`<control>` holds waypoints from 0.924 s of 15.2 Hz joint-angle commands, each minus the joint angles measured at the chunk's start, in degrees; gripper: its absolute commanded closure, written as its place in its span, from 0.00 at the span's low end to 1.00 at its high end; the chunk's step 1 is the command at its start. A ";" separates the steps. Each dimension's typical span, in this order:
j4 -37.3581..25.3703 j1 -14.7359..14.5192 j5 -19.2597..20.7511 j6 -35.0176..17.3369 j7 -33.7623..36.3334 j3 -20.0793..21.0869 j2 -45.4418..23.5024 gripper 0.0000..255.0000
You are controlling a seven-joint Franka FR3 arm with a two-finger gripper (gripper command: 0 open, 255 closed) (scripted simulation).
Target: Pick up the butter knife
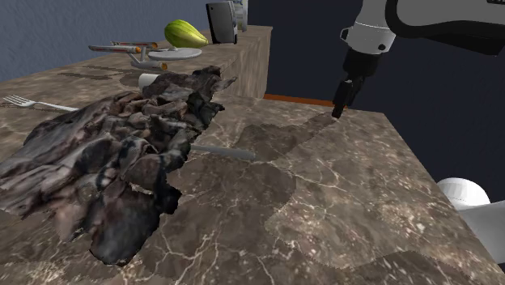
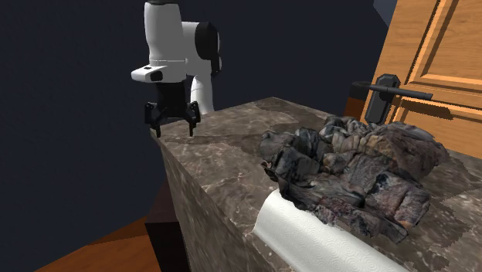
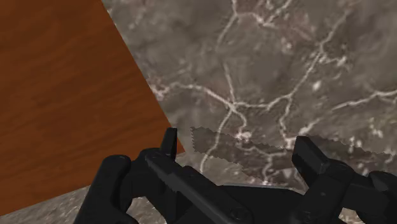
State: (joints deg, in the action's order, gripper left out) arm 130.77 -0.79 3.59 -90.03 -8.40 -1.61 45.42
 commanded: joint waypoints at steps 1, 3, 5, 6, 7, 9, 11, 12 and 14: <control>0.00 0.00 0.00 0.00 0.00 0.00 0.00 0.00; -2.30 -1.32 -1.33 0.58 0.78 1.85 -2.53 0.00; -4.77 -2.55 -2.56 1.21 1.54 3.67 -5.14 0.00; -6.06 -3.14 -3.14 1.54 1.93 4.56 -6.48 0.00; -7.39 -3.71 -3.69 1.88 2.31 5.45 -7.83 0.00; -10.17 -4.80 -4.70 2.61 3.08 7.22 -10.59 0.00; -13.12 -5.83 -5.60 3.41 3.86 8.97 -13.43 0.00; -14.66 -6.33 -6.00 3.83 4.26 9.85 -14.88 0.00; -17.88 -7.30 -6.70 4.72 5.10 11.59 -17.85 0.00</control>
State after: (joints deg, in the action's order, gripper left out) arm 113.81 -7.59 -2.74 -85.68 -3.50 9.28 28.47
